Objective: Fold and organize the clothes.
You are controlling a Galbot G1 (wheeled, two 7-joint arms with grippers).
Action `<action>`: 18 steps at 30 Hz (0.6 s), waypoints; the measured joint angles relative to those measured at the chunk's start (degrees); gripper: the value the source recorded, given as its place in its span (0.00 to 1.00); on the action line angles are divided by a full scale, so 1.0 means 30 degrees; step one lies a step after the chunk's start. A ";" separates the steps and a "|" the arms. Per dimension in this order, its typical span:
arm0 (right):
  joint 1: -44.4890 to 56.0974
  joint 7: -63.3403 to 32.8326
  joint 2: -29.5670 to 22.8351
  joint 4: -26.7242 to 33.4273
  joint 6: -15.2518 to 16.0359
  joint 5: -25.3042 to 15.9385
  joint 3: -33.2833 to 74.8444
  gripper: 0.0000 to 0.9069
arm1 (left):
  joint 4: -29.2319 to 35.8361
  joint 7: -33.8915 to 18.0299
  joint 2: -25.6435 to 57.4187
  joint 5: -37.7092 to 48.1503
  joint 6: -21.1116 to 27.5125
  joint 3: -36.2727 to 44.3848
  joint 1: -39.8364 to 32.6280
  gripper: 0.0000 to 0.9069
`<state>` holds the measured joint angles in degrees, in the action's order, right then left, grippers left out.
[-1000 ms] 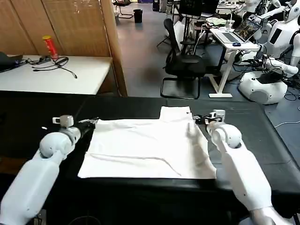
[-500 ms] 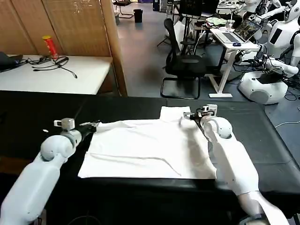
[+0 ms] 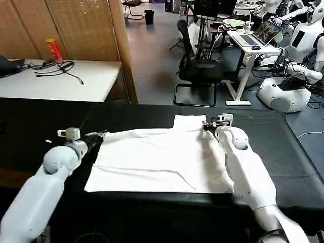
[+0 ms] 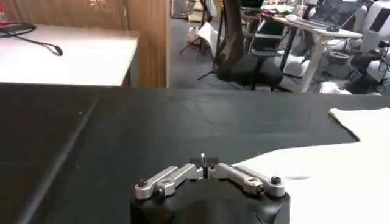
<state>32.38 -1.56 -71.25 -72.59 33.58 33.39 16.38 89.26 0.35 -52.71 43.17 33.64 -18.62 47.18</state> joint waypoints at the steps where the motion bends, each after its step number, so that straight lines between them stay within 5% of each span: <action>1: 0.0203 0.0067 0.0146 -0.0307 -0.0159 -0.0055 0.0006 0.09 | 0.0013 -0.0001 0.0031 0.0005 -0.0002 -0.0046 -0.0007 0.00; 11: 0.3824 0.1005 0.2127 -0.5511 -0.1020 -0.0768 0.0865 0.09 | 0.1702 0.0116 0.0930 0.0286 -0.0119 -0.0971 0.1245 0.00; 18: 0.6696 0.0505 0.3427 -0.8895 0.0254 -0.1762 0.1393 0.09 | 0.3681 0.0198 0.1739 0.0300 -0.0185 -0.2082 0.3442 0.00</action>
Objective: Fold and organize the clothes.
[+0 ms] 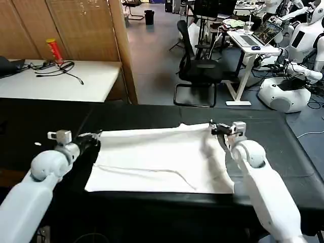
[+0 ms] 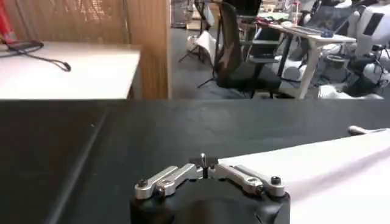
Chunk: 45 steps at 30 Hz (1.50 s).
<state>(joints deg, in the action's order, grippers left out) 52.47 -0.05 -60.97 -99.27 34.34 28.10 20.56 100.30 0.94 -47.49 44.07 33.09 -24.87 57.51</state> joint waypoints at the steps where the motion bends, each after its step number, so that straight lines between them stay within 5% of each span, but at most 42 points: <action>1: 0.0358 -0.0126 0.0164 -0.0395 0.0326 -0.0152 0.0107 0.09 | 0.0263 0.0002 0.0076 0.0005 0.0000 -0.0180 0.0303 0.00; 9: 0.3210 -0.0814 0.1215 -0.3467 0.2541 -0.0553 0.0669 0.09 | 0.2037 0.0022 0.0751 -0.0005 -0.0077 -0.1667 0.2647 0.00; 26: 0.5972 -0.1269 0.1577 -0.5240 0.2619 -0.0752 0.0840 0.11 | 0.3797 0.0277 0.0571 -0.1717 -0.0639 -0.2732 0.7054 0.00; 27: 0.6035 -0.1229 0.1578 -0.5281 0.2619 -0.0710 0.0844 0.27 | 0.3797 0.0279 0.0518 -0.1856 -0.0655 -0.2736 0.7173 0.13; 28: 0.6113 -0.1170 0.1591 -0.5371 0.2618 -0.0680 0.0862 0.41 | 0.3796 0.0321 0.0468 -0.2001 -0.0662 -0.2738 0.7271 0.75; 29: 0.6211 -0.1130 0.1618 -0.5486 0.2618 -0.0659 0.0925 0.97 | 0.3796 0.0399 0.0412 -0.2164 -0.0669 -0.2742 0.7389 0.97; 35: 0.6579 -0.1130 0.1776 -0.5997 0.2620 -0.0002 0.1557 0.97 | 0.4300 0.0338 0.0063 -0.2693 -0.0441 -0.2920 0.7935 0.97; 40: 0.6307 -0.1758 0.1562 -0.6207 0.2620 0.1982 0.2542 0.97 | 0.5202 0.0085 -0.0350 -0.2641 -0.0065 -0.3200 0.7818 0.97; 45: 0.4785 -0.3170 0.0624 -0.4782 0.1991 0.2561 0.2582 0.97 | 0.5194 -0.0697 -0.0997 -0.1985 -0.0925 -0.3049 0.6902 0.97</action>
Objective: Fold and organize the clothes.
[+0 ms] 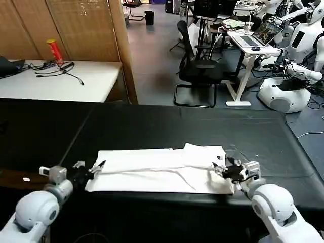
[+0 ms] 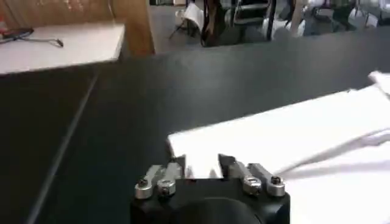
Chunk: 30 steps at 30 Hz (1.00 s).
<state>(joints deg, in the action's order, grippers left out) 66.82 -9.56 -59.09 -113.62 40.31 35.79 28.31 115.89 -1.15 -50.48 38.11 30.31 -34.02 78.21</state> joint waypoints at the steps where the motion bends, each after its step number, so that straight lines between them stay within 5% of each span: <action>1: -0.0246 -0.0095 -0.0121 0.0245 -0.0132 -0.0053 -0.0011 0.97 | -0.0228 -0.0049 -0.0153 0.0338 -0.0107 0.0077 -0.0363 0.97; 7: -0.2296 -0.0832 -0.1582 0.3068 -0.1154 -0.0724 -0.0578 0.97 | -0.2178 -0.0092 -0.1268 0.1500 0.0047 0.0921 -0.2800 0.97; 16: -0.3089 -0.0964 -0.3042 0.5060 -0.1120 -0.0711 -0.1015 0.97 | -0.4566 -0.0529 -0.2157 0.2170 0.0954 0.1582 -0.4304 0.97; 18: -0.3226 -0.0961 -0.3245 0.5307 -0.1124 -0.0730 -0.1101 0.90 | -0.4825 -0.0519 -0.2172 0.2173 0.0981 0.1578 -0.4339 0.96; 21: -0.3311 -0.0964 -0.3421 0.5591 -0.1103 -0.0802 -0.1164 0.77 | -0.5047 -0.0426 -0.2174 0.2197 0.0986 0.1546 -0.4315 0.60; 22: -0.3325 -0.0966 -0.3460 0.5651 -0.1075 -0.0836 -0.1185 0.67 | -0.5089 -0.0399 -0.2179 0.2204 0.0988 0.1545 -0.4292 0.26; 23: -0.3325 -0.0970 -0.3491 0.5693 -0.1068 -0.0862 -0.1199 0.55 | -0.5129 -0.0381 -0.2192 0.2205 0.0992 0.1544 -0.4277 0.16; 24: -0.3313 -0.0972 -0.3527 0.5717 -0.1069 -0.0895 -0.1210 0.48 | -0.5171 -0.0359 -0.2209 0.2205 0.0999 0.1545 -0.4262 0.15; 25: -0.3289 -0.0970 -0.3559 0.5721 -0.1071 -0.0916 -0.1218 0.27 | -0.5206 -0.0341 -0.2225 0.2205 0.1004 0.1549 -0.4250 0.10; 30: -0.3156 -0.0962 -0.3647 0.5698 -0.1099 -0.1052 -0.1208 0.09 | -0.5255 -0.0163 -0.2285 0.2135 0.1029 0.1603 -0.4215 0.00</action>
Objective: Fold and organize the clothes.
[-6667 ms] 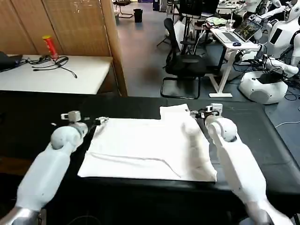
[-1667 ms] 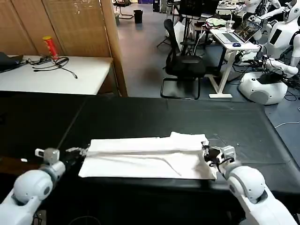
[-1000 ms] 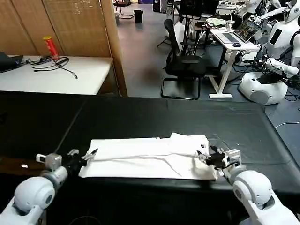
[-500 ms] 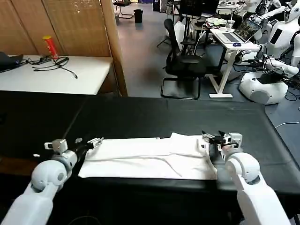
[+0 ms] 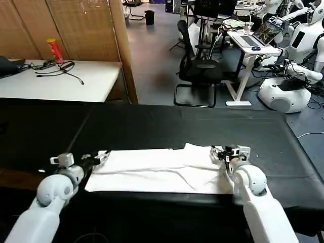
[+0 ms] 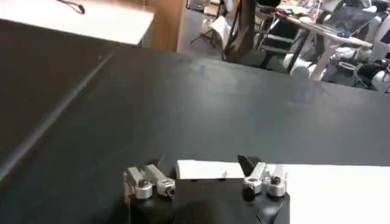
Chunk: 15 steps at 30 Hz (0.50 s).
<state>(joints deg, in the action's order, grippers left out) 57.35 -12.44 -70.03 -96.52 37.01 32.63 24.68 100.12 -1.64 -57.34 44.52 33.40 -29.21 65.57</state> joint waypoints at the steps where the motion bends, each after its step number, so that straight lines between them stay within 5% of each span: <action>1: 0.0039 0.0002 -0.0018 -0.0007 -0.0060 -0.0091 0.0000 0.06 | -0.0025 0.0006 -0.0017 -0.0033 -0.0001 0.0025 -0.0011 0.00; 15: 0.0009 0.0569 -0.0705 0.0480 -0.2371 -0.2541 0.0377 0.00 | -0.1171 0.0439 -0.0834 -0.3982 -0.1740 0.0952 -0.1020 0.00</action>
<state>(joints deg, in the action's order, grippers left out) 57.38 -10.73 -72.15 -95.08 29.90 25.01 25.81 96.61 -0.32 -59.84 32.57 28.18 -26.36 62.51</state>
